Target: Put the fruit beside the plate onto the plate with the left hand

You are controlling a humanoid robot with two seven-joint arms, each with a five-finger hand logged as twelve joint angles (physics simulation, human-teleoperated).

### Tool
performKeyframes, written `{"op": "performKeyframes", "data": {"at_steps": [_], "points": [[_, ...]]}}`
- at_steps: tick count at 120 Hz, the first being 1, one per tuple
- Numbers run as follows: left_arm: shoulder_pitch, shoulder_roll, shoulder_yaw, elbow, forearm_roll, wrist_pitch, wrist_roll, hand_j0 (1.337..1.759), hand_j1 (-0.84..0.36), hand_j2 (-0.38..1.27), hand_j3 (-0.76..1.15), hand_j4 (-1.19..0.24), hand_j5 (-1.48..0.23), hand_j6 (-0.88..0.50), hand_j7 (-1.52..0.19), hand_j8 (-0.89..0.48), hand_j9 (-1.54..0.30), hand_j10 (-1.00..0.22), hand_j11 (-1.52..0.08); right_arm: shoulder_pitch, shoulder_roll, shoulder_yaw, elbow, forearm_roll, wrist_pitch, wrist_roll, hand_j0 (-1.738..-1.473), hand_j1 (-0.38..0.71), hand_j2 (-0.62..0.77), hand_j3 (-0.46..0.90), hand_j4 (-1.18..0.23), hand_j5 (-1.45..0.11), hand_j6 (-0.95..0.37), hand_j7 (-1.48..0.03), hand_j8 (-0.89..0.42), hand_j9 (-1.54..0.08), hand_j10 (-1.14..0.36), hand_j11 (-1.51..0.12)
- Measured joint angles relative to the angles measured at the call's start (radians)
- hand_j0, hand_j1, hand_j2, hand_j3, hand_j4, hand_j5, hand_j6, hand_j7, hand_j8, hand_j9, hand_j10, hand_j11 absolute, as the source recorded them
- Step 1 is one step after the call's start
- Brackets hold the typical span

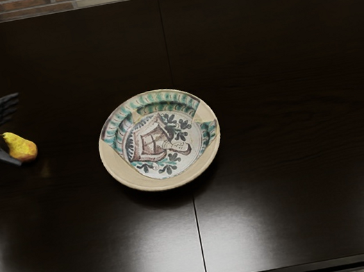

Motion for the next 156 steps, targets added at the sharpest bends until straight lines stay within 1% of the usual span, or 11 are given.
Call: {"op": "performKeyframes", "data": {"at_steps": [41,95,122,156], "points": [[0.008,-0.012,0.002,0.030,0.005,0.000,0.000,1.658,0.35,0.00,0.00,0.00,0.00,-0.01,0.00,0.00,0.00,0.00,0.00,-0.002,0.000,-0.001,0.000,0.000,0.000,0.001,-1.658,-0.32,0.00,0.00,-0.02,-0.03,-0.02,-0.03,-0.02,-0.03,-0.02,-0.03],[0.015,-0.028,0.010,0.038,0.007,0.000,0.000,1.658,0.35,0.00,0.00,0.00,0.00,-0.01,0.00,0.00,0.00,0.00,0.00,-0.003,0.000,-0.001,0.000,0.000,0.000,0.001,-1.658,-0.32,0.00,0.00,-0.02,-0.03,-0.02,-0.03,-0.02,-0.03,-0.02,-0.03],[0.015,-0.028,0.011,0.068,0.000,0.000,0.000,1.658,0.35,0.00,0.00,0.00,0.00,-0.01,0.00,0.00,0.00,0.00,0.00,-0.005,0.000,-0.001,0.001,0.000,0.000,0.001,-1.658,-0.32,0.00,0.00,-0.02,-0.03,-0.02,-0.03,-0.02,-0.03,-0.02,-0.03],[0.022,-0.044,0.013,0.075,0.000,0.000,0.000,1.658,0.35,0.00,0.00,0.00,0.00,-0.01,0.00,0.00,0.00,0.00,0.00,-0.005,0.000,-0.001,0.001,0.000,0.000,0.001,-1.658,-0.32,0.00,0.00,-0.02,-0.03,-0.02,-0.03,-0.02,-0.03,-0.02,-0.03]]}}
